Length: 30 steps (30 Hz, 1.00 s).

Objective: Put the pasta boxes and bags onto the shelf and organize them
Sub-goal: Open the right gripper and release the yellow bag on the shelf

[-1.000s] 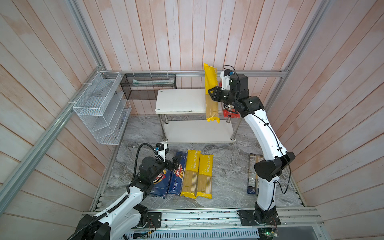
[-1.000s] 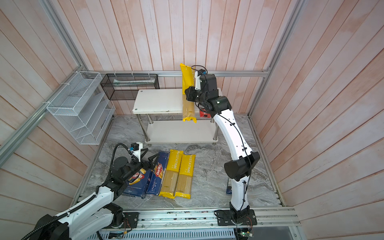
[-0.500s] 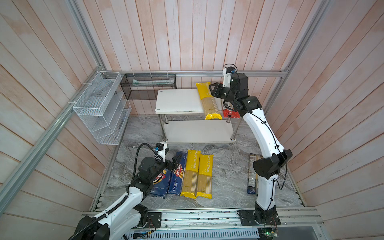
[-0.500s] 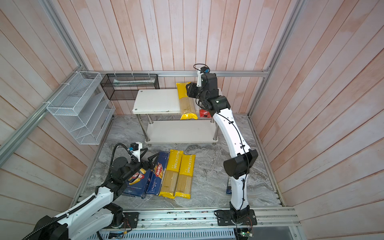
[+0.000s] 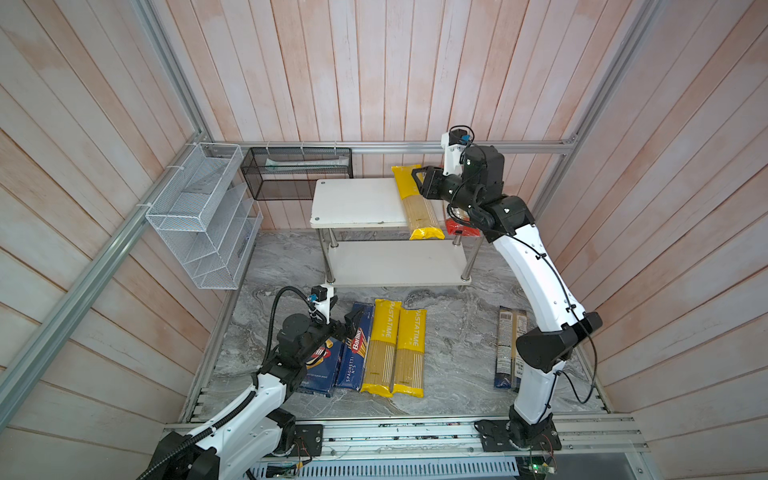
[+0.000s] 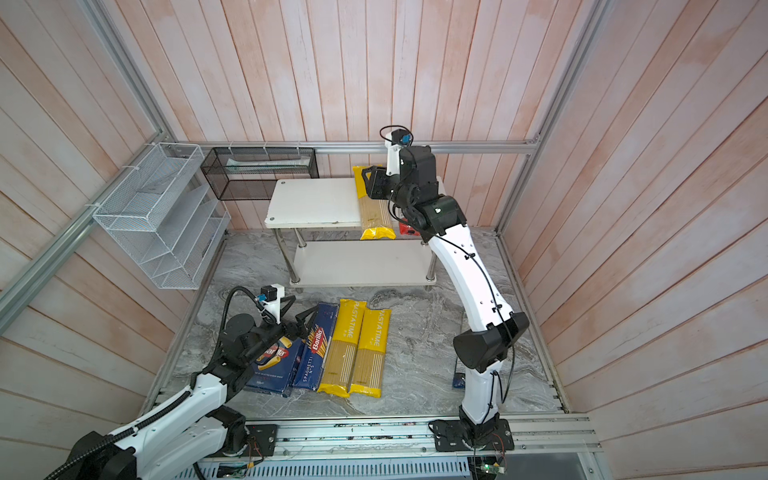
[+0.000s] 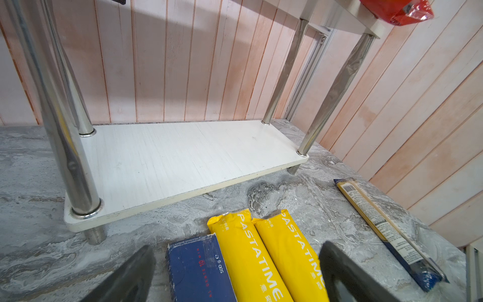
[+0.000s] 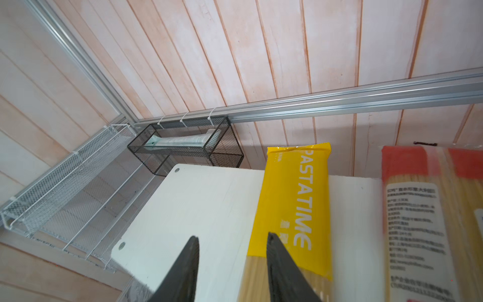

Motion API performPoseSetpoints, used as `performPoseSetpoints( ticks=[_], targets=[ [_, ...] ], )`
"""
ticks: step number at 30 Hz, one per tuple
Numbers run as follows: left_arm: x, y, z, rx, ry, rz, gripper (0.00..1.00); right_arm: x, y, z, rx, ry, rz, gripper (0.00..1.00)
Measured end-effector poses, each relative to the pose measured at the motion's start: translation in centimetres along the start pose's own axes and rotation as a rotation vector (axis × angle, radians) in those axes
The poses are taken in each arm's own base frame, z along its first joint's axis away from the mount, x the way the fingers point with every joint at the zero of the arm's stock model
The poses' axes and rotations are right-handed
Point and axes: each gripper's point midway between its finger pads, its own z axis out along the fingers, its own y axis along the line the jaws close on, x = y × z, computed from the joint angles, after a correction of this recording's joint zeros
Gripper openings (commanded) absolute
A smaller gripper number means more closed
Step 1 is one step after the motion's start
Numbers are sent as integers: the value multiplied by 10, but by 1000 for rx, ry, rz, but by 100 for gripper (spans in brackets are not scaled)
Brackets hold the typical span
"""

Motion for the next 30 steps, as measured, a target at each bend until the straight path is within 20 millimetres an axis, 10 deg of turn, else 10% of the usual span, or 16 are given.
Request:
performPoseSetpoints(
  ticks=[15,30],
  targets=[
    [1,0,-1,0,-1,0,100,65,45,-109,-116,106,-109,43],
    [2,0,-1,0,1,-1,100,123,38,-107,-133,252,-85,45]
  ],
)
